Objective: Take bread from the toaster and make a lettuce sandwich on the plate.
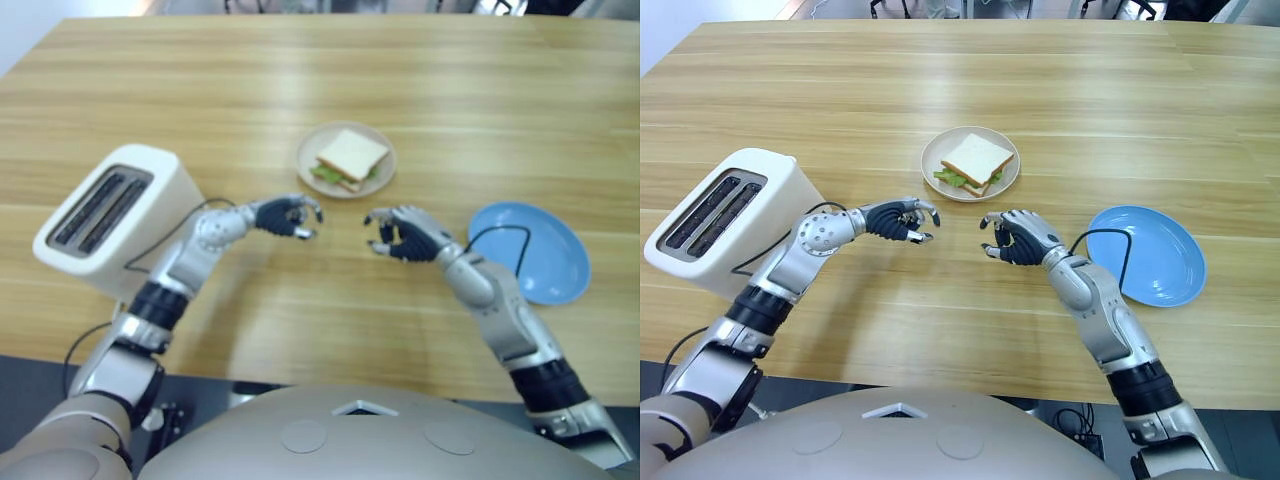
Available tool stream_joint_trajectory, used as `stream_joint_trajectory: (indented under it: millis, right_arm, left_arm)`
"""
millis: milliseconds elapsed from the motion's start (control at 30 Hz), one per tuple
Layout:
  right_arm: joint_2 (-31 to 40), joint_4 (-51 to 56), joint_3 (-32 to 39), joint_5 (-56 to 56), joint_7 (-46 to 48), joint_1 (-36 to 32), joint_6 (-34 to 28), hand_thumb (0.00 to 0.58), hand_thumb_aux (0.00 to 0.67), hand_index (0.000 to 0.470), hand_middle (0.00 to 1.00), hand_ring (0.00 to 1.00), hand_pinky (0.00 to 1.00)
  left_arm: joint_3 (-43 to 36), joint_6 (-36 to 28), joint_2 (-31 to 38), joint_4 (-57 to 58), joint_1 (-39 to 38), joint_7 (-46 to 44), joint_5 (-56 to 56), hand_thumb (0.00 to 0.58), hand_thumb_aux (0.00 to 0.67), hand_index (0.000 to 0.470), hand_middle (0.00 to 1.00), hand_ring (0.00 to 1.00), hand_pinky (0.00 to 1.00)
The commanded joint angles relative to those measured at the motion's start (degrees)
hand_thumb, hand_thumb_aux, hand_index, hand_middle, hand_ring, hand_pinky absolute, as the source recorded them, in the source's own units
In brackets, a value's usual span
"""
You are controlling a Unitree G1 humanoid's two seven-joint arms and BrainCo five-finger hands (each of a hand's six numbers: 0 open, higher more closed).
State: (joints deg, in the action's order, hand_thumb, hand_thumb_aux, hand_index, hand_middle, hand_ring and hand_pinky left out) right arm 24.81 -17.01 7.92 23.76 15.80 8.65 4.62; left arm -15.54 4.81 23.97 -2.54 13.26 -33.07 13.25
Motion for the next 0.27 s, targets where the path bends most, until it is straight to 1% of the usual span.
stream_joint_trajectory:
  millis: [33,100,133,200,267]
  right_arm:
    - [-8.01,-8.78,-4.76,-18.77,1.65,5.79,-7.96,0.0,0.0,0.0,0.0,0.0,0.0]
    - [-12.18,-11.53,-6.41,-25.88,1.22,8.45,-11.08,0.0,0.0,0.0,0.0,0.0,0.0]
    - [-13.3,-12.13,-6.91,-27.52,1.23,9.05,-12.13,0.0,0.0,0.0,0.0,0.0,0.0]
    - [-15.5,-11.78,-7.38,-29.49,0.45,10.7,-12.38,0.0,0.0,0.0,0.0,0.0,0.0]
    - [-17.31,-10.15,-7.71,-31.49,0.0,11.77,-12.56,0.0,0.0,0.0,0.0,0.0,0.0]
  left_arm:
    - [7.91,-15.39,-6.77,-17.43,-9.09,3.92,-14.27,0.0,0.0,0.0,0.0,0.0,0.0]
    - [11.9,-24.12,-12.52,-25.06,-14.74,7.53,-24.13,0.0,0.0,0.0,0.0,0.0,0.0]
    - [13.14,-26.97,-14.37,-27.16,-16.28,8.76,-26.78,0.0,0.0,0.0,0.0,0.0,0.0]
    - [14.49,-28.94,-18.11,-29.62,-21.44,12.13,-29.55,0.0,0.0,0.0,0.0,0.0,0.0]
    - [15.38,-28.23,-21.27,-30.01,-25.03,14.39,-31.59,0.0,0.0,0.0,0.0,0.0,0.0]
